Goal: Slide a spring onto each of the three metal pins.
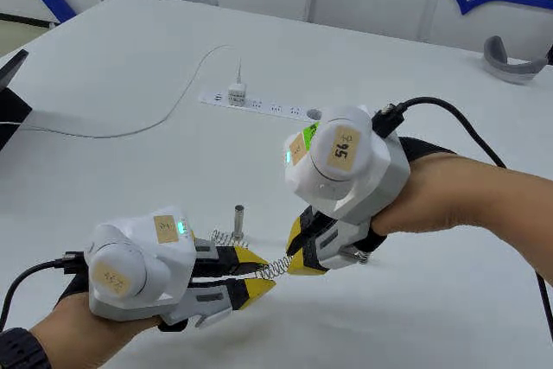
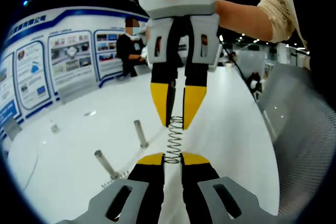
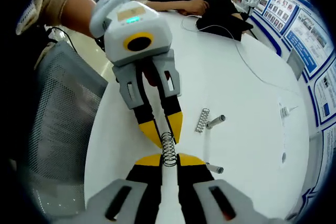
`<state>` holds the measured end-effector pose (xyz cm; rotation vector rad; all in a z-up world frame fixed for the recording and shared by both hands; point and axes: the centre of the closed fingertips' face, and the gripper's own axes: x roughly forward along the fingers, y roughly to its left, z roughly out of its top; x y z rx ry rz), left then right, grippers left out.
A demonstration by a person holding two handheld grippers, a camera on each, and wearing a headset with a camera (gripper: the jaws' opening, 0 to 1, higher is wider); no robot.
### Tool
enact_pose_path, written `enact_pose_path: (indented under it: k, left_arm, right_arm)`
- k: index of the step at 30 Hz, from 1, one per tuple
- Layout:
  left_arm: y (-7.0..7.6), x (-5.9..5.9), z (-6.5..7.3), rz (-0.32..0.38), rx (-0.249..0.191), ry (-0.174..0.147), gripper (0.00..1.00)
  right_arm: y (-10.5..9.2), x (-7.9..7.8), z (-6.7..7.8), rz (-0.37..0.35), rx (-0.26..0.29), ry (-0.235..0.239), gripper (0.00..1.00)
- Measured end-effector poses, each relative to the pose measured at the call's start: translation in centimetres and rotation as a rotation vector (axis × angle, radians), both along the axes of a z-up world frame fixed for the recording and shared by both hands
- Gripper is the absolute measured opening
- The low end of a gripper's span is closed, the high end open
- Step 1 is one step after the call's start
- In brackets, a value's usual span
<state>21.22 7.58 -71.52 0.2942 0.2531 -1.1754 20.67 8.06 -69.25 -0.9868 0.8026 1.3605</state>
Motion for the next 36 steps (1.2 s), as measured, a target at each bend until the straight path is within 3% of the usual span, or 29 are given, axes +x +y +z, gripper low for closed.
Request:
enact_pose_path:
  k: [17, 36]
  left_arm:
    - [-0.5, -0.1, 0.1, -0.005, -0.013, 0.003, 0.11]
    - [-0.5, 0.0, 0.3, -0.004, -0.027, -0.003, 0.11]
  right_arm:
    - [2.1, -0.5, 1.1, 0.044, 0.036, -0.02, 0.11]
    - [1.8, -0.4, 0.1, 0.011, 0.008, 0.017, 0.15]
